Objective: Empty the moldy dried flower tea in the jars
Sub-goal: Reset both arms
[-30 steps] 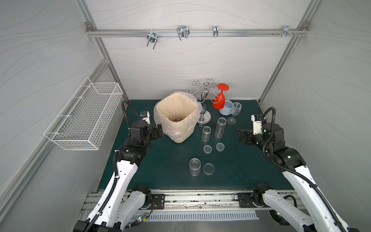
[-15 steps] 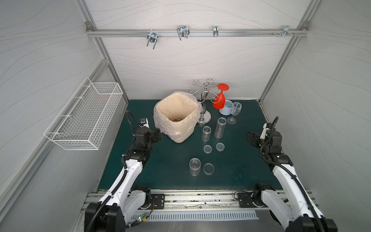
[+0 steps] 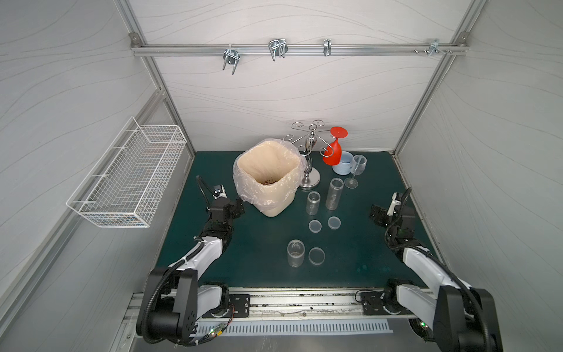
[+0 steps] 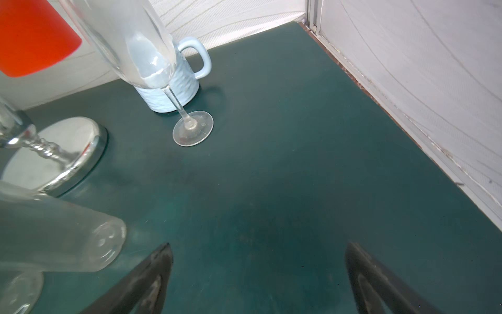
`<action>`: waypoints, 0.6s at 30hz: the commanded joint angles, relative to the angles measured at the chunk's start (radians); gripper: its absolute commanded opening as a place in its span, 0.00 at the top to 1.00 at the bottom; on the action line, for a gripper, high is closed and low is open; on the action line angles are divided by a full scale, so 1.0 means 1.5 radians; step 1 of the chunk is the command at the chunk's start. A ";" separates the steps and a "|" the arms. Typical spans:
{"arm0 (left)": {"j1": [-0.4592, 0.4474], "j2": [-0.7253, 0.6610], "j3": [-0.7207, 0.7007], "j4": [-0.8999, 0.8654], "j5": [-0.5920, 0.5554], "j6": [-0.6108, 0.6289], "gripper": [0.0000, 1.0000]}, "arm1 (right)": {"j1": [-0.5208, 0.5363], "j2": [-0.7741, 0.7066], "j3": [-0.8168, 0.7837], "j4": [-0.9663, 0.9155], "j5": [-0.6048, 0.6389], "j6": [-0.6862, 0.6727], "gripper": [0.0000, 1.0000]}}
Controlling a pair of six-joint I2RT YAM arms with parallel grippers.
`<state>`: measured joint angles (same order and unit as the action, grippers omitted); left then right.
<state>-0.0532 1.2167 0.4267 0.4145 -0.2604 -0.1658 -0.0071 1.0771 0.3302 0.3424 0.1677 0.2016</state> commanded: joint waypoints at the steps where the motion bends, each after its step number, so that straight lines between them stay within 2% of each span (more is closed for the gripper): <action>1: 0.003 0.019 0.006 0.080 -0.012 0.025 0.04 | -0.003 0.057 -0.006 0.136 -0.003 -0.046 0.01; 4: 0.003 0.032 0.009 0.083 0.007 0.057 0.06 | 0.000 0.121 -0.015 0.225 -0.034 -0.056 0.01; 8: 0.003 0.070 -0.026 0.187 -0.006 0.085 0.05 | 0.024 0.170 -0.009 0.299 -0.062 -0.103 0.01; 11: 0.003 0.093 -0.032 0.219 0.017 0.104 0.05 | 0.037 0.200 0.014 0.292 -0.083 -0.116 0.01; 14: 0.003 0.118 -0.047 0.277 0.030 0.123 0.05 | 0.042 0.295 -0.009 0.432 -0.110 -0.119 0.01; 16: 0.002 0.123 -0.056 0.293 0.038 0.124 0.05 | 0.066 0.347 -0.023 0.521 -0.095 -0.145 0.01; 18: 0.003 0.147 -0.060 0.323 0.048 0.133 0.03 | 0.080 0.312 0.003 0.415 -0.094 -0.163 0.01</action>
<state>-0.0532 1.4048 0.3443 0.7513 -0.2207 -0.0074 0.0845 1.5684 0.3210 0.9077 0.0429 0.0273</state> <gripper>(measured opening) 0.964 0.991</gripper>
